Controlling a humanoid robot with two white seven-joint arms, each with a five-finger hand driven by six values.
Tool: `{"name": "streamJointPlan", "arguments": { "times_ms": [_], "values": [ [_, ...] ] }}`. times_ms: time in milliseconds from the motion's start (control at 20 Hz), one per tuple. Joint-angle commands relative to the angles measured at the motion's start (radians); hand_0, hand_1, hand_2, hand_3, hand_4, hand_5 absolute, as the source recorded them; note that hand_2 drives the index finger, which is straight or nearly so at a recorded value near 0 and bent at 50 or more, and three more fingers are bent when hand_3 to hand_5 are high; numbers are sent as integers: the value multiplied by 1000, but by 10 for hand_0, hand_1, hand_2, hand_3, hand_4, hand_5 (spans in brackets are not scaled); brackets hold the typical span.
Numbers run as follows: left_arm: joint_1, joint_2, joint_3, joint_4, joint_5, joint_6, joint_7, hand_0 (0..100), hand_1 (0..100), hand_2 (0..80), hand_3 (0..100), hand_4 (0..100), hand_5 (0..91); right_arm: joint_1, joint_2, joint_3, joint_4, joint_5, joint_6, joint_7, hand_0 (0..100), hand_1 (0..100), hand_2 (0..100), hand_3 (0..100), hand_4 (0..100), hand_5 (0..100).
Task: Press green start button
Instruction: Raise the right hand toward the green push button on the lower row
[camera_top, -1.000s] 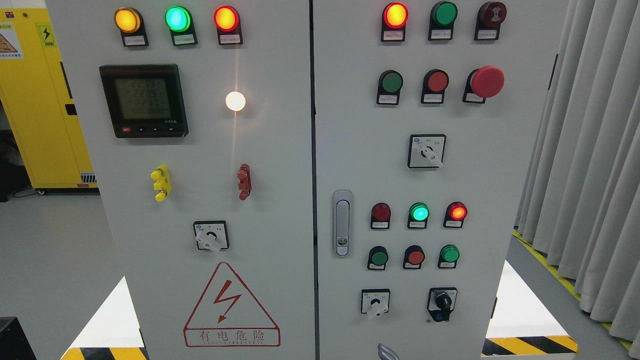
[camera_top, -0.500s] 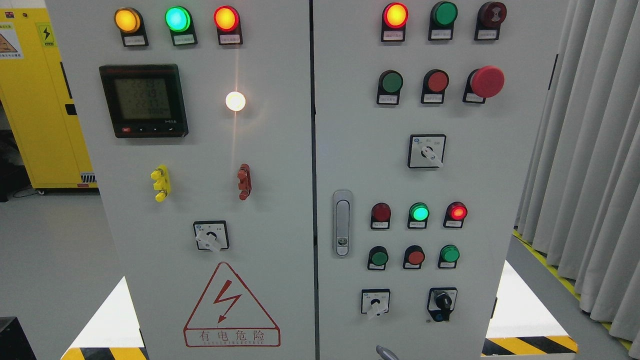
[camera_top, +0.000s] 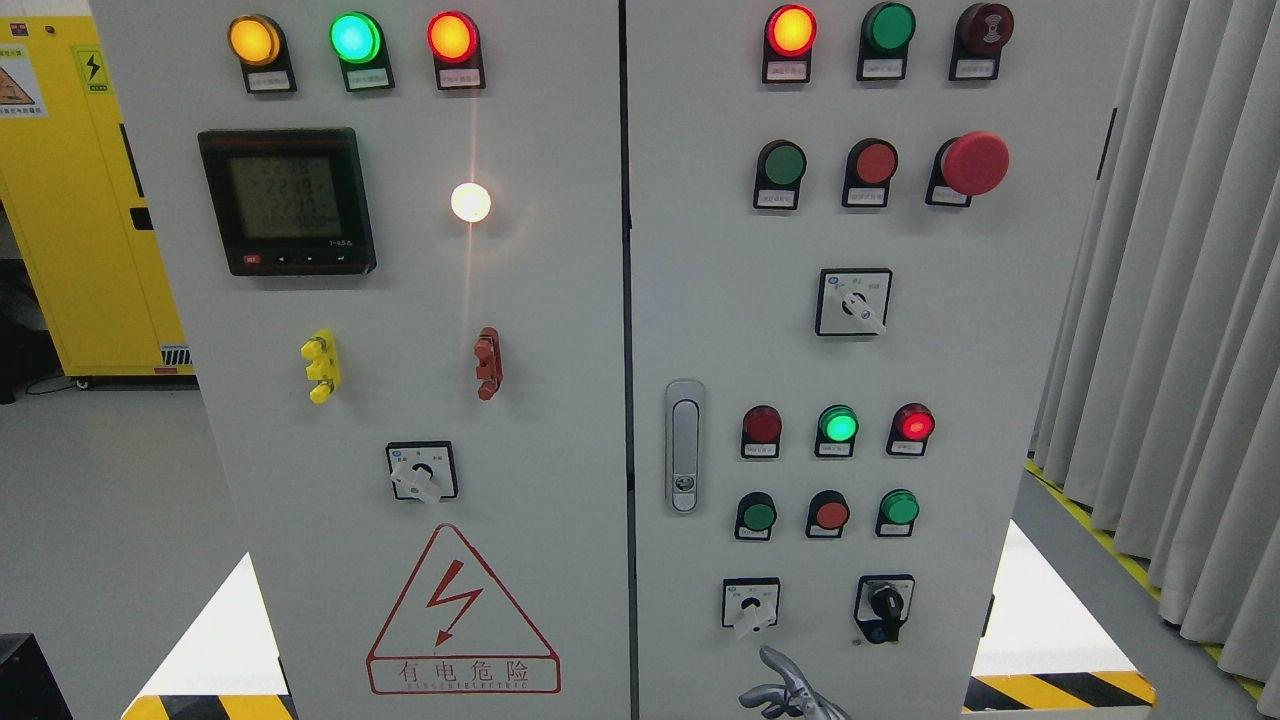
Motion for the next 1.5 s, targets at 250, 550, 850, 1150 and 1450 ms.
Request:
{"name": "streamJointPlan", "arguments": {
  "times_ms": [250, 550, 850, 1150, 1450],
  "values": [
    [0, 0, 0, 1, 0, 0, 0, 120, 556, 0, 0, 0, 0, -189, -3, -96, 123, 258, 46, -1, 684, 916, 0, 928, 993, 1000],
    [0, 0, 0, -1, 0, 0, 0, 120, 556, 0, 0, 0, 0, -222, -3, -85, 158, 260, 47, 2, 732, 920, 0, 925, 990, 1000],
    [0, 0, 0, 1, 0, 0, 0, 120, 556, 0, 0, 0, 0, -252, 3, -86, 198, 260, 49, 5, 755, 919, 0, 927, 988, 1000],
    [2, 0, 0, 1, 0, 0, 0, 120, 556, 0, 0, 0, 0, -262, 3, -94, 217, 255, 49, 5, 771, 920, 0, 928, 991, 1000],
    [0, 0, 0, 1, 0, 0, 0, 120, 556, 0, 0, 0, 0, -276, 5, -97, 229, 251, 50, 7, 786, 921, 0, 927, 993, 1000]
  ]
}}
